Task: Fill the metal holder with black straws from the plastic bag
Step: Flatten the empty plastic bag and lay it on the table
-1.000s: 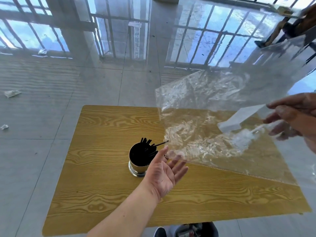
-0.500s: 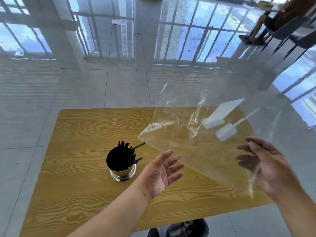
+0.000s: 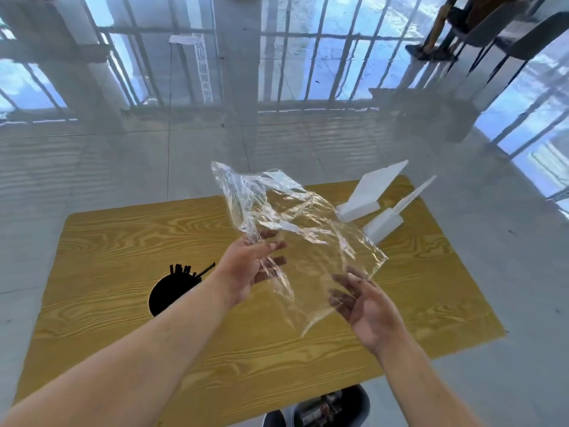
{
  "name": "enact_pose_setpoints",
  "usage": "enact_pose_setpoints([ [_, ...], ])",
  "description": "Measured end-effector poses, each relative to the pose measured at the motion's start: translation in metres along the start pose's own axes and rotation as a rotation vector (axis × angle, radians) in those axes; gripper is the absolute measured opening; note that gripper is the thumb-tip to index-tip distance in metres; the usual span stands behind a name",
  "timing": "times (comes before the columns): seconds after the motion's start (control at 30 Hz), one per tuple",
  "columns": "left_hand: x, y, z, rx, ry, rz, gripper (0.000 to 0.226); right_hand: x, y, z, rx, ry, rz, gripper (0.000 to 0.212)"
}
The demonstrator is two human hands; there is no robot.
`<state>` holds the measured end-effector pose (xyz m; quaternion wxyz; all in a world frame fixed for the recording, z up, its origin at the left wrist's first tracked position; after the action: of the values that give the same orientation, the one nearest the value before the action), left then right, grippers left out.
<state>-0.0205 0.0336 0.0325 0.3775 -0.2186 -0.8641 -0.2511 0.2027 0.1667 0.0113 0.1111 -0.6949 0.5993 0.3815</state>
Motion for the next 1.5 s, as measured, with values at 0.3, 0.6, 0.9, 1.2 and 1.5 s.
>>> enact_pose_setpoints([
  [0.3, 0.073, -0.007, 0.0, -0.271, -0.012, 0.172, 0.027, -0.073, 0.018, 0.012, -0.279, 0.106, -0.083, 0.048],
  [0.6, 0.118, -0.041, -0.009, -0.27, -0.032, 0.269, 0.029, -0.093, 0.111, 0.003, -0.263, -0.097, -0.456, 0.039],
  [0.9, 0.155, -0.107, -0.006, -0.134, 0.041, 0.308, 0.011, -0.1, 0.165, -0.015, -0.238, -0.271, -0.398, 0.009],
  [1.2, 0.182, -0.154, -0.013, -0.132, 0.151, 0.338, 0.023, -0.092, 0.194, -0.036, -0.157, -0.302, -0.502, 0.029],
  [1.5, 0.191, -0.173, -0.017, -0.218, 0.177, 0.211, 0.029, -0.074, 0.203, -0.049, -0.145, -0.259, -0.352, 0.038],
])
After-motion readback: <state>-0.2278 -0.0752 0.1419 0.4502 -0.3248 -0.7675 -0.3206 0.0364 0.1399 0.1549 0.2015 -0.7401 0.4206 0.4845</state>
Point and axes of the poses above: each hand's wrist, its own z-axis towards the middle knuckle, its own y-axis out of the palm, x = y × z, the point moved 8 cm from there along z, towards the middle knuckle, and after that the axes turned 8 degrees about x, right-handed, at the moved point
